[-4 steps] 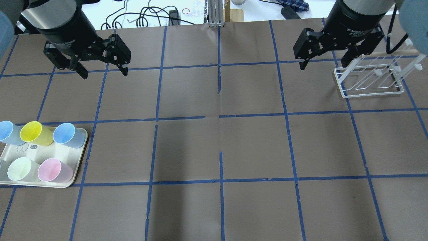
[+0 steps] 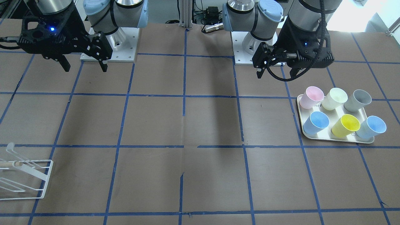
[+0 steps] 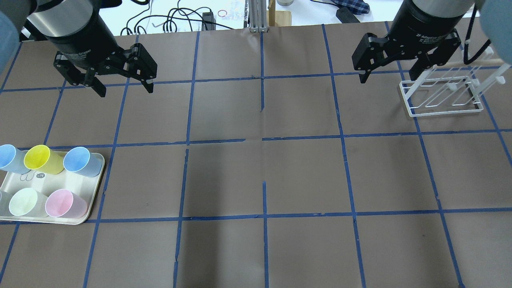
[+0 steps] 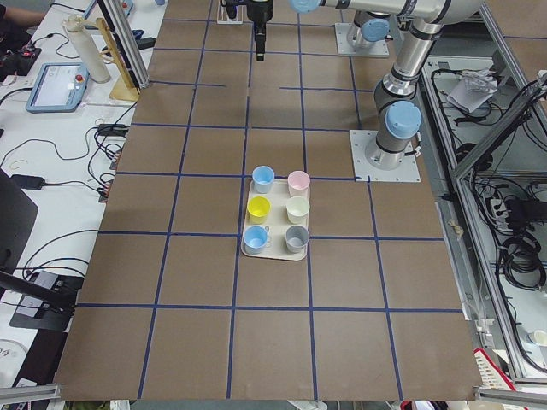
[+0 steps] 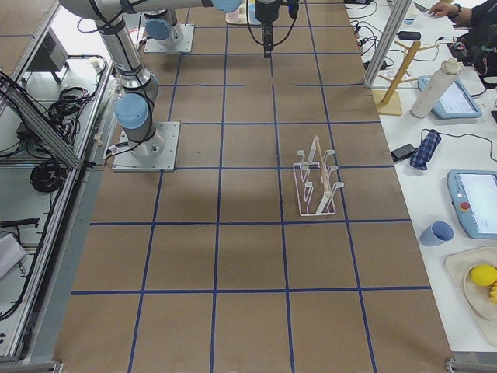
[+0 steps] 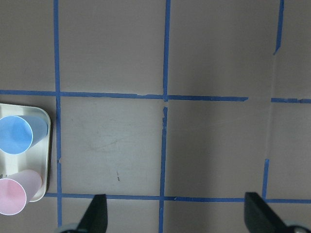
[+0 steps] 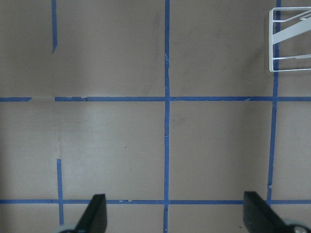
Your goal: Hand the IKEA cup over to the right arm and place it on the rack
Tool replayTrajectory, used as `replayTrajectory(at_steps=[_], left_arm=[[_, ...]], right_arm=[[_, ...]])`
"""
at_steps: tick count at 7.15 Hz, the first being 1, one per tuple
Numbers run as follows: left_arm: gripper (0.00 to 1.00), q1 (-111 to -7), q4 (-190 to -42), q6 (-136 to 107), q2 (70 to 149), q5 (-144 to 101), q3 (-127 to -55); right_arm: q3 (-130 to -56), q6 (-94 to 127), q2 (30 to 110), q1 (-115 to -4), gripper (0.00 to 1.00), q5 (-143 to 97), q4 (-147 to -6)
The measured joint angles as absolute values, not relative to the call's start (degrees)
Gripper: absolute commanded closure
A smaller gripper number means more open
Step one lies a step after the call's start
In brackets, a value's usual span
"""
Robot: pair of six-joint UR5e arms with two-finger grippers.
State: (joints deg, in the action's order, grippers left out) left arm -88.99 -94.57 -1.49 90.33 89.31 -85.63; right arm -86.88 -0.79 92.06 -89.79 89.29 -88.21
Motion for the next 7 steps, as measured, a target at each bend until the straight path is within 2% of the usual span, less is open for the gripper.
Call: replayTrajectory(at_steps=[3, 5, 7], left_arm=[[0.00, -81.1, -94.6, 11.3, 91.2, 89.2, -89.2], [0.00, -68.2, -94.4, 29.3, 90.6, 89.5, -92.7], [0.00, -53.2, -94.4, 48.2, 91.2, 89.3, -93.2]], right_arm=[[-86.7, -0.7, 92.1, -89.6, 0.00, 89.0, -88.5], [-86.4, -0.7, 92.0, -88.3, 0.00, 87.8, -88.6], [-86.3, -0.7, 92.2, -86.8, 0.00, 85.5, -88.2]])
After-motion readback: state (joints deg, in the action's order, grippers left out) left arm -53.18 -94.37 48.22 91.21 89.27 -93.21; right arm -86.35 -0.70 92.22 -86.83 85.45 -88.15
